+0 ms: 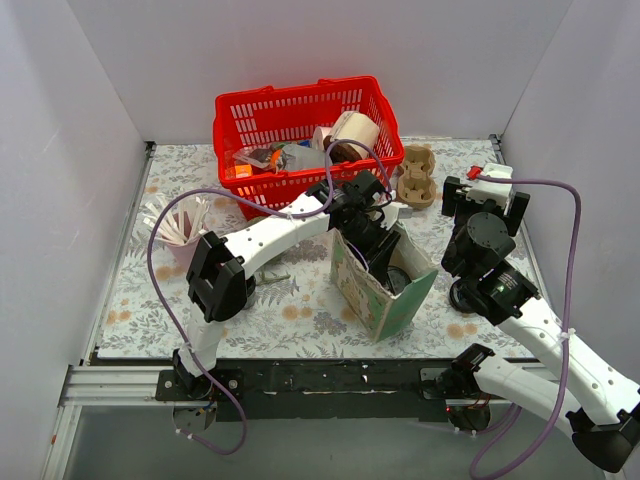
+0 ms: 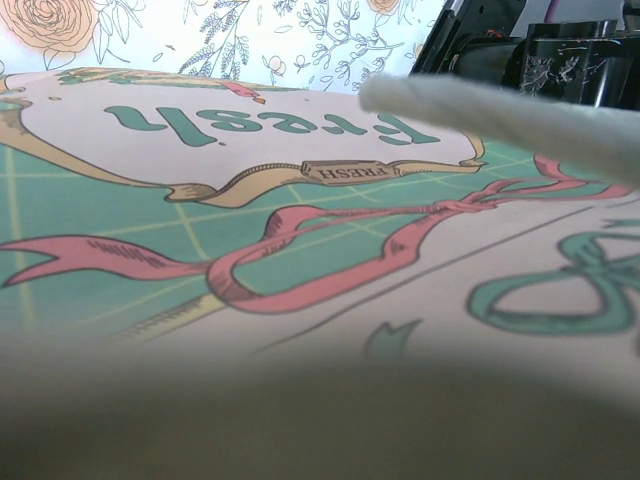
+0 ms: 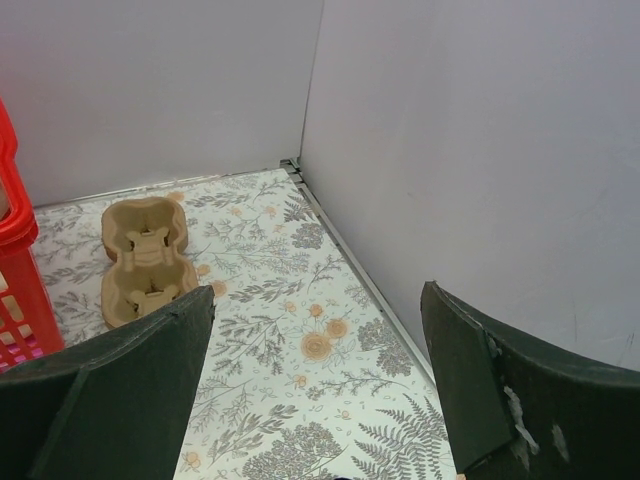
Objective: Pack the takeout coffee
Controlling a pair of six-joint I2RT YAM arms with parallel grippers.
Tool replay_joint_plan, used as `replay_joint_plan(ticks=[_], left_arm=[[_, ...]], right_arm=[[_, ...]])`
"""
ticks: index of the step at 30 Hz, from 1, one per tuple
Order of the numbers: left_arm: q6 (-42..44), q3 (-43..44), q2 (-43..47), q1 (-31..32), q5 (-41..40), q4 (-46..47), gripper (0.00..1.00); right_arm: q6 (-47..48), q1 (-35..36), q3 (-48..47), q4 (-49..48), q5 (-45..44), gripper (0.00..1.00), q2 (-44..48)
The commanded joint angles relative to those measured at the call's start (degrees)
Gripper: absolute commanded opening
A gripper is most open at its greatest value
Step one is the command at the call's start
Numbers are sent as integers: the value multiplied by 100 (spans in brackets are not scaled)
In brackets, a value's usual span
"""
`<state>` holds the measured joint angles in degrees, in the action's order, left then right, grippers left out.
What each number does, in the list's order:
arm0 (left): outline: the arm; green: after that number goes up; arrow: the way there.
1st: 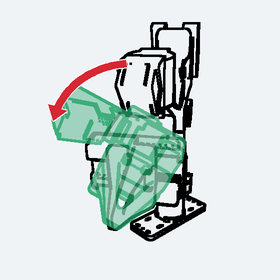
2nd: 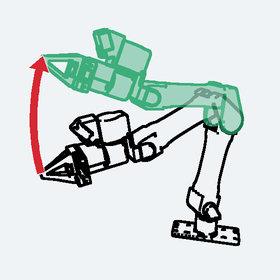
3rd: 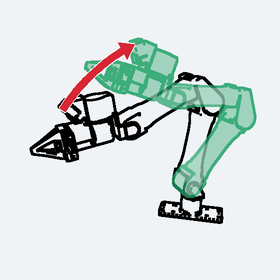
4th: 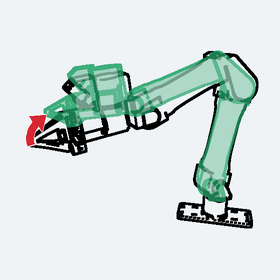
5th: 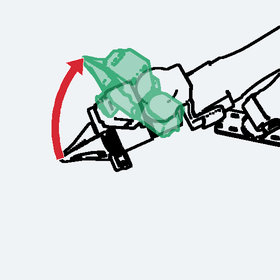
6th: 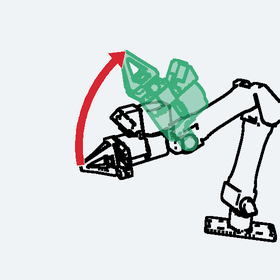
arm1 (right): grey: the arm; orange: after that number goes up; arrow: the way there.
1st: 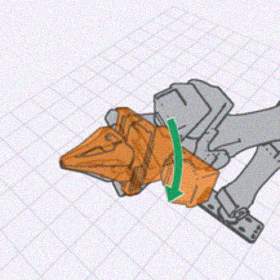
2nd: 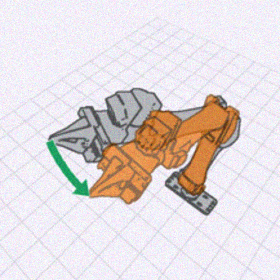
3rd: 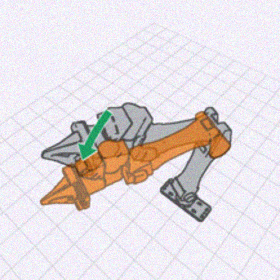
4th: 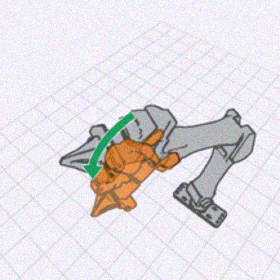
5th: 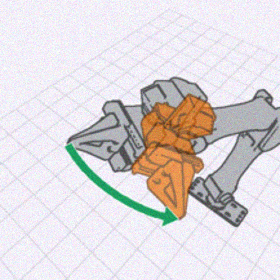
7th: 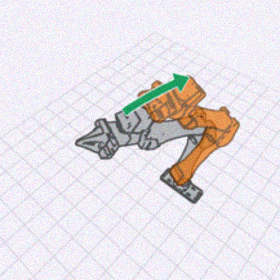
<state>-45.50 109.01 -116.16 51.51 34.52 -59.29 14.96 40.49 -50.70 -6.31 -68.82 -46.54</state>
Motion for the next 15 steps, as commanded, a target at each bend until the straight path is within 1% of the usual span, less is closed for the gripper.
replay_joint_plan(ticks=[1, 6, 15], left_arm=[[-38, 33, 190, 35, 19, -118, 45], [-47, 6, 260, 44, -42, -136, 51], [-47, 50, 304, 44, -33, -136, 56]], right_arm=[[-11, -32, 51, -371, -70, 91, 66], [-2, -32, 42, -363, -70, 91, 23], [-2, -41, 42, -345, -123, 91, 31]])
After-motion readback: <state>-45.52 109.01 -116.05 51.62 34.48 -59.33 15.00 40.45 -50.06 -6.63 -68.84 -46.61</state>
